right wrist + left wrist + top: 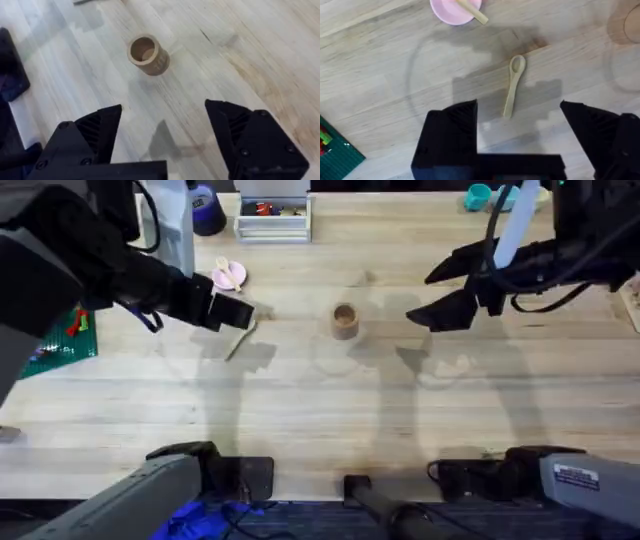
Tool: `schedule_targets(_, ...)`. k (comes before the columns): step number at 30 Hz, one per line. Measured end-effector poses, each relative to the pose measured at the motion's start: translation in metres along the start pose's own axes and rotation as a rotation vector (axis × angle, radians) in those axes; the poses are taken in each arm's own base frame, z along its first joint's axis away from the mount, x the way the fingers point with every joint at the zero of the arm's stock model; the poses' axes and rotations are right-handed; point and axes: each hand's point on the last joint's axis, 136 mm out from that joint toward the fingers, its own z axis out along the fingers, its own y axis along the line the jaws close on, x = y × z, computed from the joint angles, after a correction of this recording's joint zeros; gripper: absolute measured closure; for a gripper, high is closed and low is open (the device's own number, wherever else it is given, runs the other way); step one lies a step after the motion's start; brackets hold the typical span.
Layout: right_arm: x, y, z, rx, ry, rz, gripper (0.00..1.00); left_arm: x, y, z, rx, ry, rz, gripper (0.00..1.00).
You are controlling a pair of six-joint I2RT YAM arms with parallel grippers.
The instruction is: Pick up a utensil and set it on the pink plate, then put the other utensil in the container.
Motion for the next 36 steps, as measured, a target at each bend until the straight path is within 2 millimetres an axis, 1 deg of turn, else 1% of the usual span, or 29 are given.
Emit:
schedule_targets(6, 0.0, -0.002, 0.0, 0.011, 0.003, -0.023, 0.005, 0.008, -0.004, 0.009, 0.026, 0.049, 0.016, 0.009)
schedule_targets(10, -0.001, -0.004, 0.0, 0.016, -0.001, -0.03, 0.005, 0.013, -0.011, 0.021, 0.059, 0.103, 0.044, 0.009)
schedule_targets(11, -0.001, -0.004, 0.0, 0.017, -0.001, -0.033, 0.005, 0.018, -0.018, 0.028, 0.085, 0.148, 0.058, 0.009)
schedule_targets(12, -0.001, -0.004, 0.0, 0.017, -0.001, -0.034, 0.005, 0.021, -0.019, 0.033, 0.087, 0.172, 0.077, 0.009)
schedule_targets(14, -0.001, -0.004, 0.0, 0.018, -0.001, -0.034, 0.005, 0.022, -0.02, 0.036, 0.085, 0.185, 0.09, 0.009)
schedule_targets(19, -0.001, -0.004, 0.0, 0.018, 0.0, -0.037, 0.005, 0.023, -0.018, 0.048, 0.084, 0.217, 0.103, 0.009)
schedule_targets(25, -0.001, -0.004, 0.0, 0.018, 0.0, -0.038, 0.005, 0.025, -0.009, 0.069, 0.067, 0.257, 0.106, 0.009)
schedule_targets(36, -0.001, -0.004, 0.0, 0.018, 0.0, -0.037, 0.005, 0.031, -0.006, 0.091, 0.083, 0.303, 0.119, 0.009)
